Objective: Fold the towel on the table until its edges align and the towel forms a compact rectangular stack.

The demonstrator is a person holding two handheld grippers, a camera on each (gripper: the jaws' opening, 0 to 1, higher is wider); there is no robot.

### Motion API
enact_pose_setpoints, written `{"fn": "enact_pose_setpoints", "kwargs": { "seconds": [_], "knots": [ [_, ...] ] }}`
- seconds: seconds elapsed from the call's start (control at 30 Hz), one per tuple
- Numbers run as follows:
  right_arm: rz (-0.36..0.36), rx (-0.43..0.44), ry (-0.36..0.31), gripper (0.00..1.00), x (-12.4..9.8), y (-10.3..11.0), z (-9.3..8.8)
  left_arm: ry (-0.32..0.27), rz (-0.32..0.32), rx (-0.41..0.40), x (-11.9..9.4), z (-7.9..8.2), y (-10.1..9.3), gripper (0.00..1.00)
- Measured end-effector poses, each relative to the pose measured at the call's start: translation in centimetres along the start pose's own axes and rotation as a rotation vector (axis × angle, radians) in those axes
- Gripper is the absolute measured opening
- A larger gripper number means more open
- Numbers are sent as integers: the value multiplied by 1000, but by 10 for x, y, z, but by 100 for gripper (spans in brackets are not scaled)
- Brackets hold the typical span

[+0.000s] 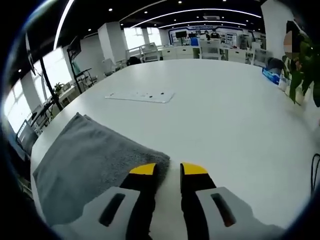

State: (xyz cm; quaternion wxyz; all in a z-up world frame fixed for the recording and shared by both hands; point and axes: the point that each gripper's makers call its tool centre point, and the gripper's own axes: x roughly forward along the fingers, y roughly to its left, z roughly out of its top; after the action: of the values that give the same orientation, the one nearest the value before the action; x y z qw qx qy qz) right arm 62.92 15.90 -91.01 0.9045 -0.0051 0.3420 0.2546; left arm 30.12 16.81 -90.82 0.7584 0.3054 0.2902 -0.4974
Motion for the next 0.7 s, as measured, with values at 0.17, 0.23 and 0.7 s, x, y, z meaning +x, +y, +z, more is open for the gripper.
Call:
{"fn": "enact_pose_setpoints", "kwargs": {
  "seconds": [0.17, 0.23, 0.7],
  "knots": [
    [19, 8, 0, 12, 5, 2, -1, 5, -6, -3, 4, -1, -1, 11],
    [35, 14, -2, 9, 6, 6, -2, 7, -7, 3, 4, -1, -1, 11],
    [53, 140, -45, 0, 7, 2, -4, -5, -41, 55, 9, 3, -4, 4]
  ]
}}
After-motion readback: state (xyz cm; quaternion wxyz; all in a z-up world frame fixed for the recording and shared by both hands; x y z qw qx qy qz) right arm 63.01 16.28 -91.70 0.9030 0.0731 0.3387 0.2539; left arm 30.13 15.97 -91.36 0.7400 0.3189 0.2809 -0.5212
